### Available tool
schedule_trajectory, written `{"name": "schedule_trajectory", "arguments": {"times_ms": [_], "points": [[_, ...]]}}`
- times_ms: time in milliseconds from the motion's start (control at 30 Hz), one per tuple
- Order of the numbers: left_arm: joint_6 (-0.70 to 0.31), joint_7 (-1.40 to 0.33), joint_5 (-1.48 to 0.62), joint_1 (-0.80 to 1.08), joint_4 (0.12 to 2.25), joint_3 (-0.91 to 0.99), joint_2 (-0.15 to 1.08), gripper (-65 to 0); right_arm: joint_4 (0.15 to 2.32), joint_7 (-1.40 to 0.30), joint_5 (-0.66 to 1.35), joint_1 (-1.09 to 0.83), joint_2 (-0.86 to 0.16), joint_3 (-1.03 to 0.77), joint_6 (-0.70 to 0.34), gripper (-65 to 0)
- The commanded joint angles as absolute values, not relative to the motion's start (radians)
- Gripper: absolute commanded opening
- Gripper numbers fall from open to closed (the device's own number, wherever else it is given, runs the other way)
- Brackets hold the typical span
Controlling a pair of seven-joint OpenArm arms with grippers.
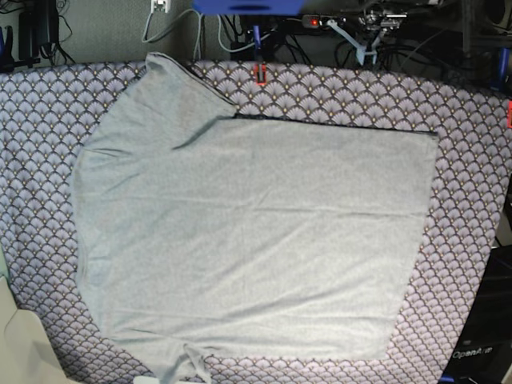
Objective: Fold the T-shirt properly
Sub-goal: 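Move both grippers out from rest toward the shirt's shoulder corners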
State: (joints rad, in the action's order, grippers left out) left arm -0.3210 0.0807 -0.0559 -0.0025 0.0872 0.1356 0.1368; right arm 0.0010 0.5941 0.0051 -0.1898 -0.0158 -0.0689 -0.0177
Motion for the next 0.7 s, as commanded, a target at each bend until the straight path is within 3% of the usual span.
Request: {"name": "schedule_trajectory", "arguments": {"times_ms": [0, 300, 467, 667], "points": [[-0.335, 0.101, -0.054, 0.013, 0.11, 0.134, 0.133, -65.0, 0.0, 0.621, 0.005, -0.205, -0.021, -0.068, -0.007, -65.0], [-0.303, 0.119, -0.054, 0.199, 0.417, 0.136, 0.13, -65.0, 0.0, 0.811, 0.004, -0.259, -0.022, -0.065, -0.007, -65.0], [-0.179, 0.111, -0.053, 0.42, 0.816, 0.134, 0.131, -65.0, 0.0, 1.036, 0.002, -0.326, -0.022, -0.065, -0.007, -65.0], [-0.157, -0.021, -0.053, 0.618, 1.271, 0.139, 0.133, -65.0, 0.0, 1.297, 0.002, -0.409, -0.036, -0.071, -0.007, -65.0]]}}
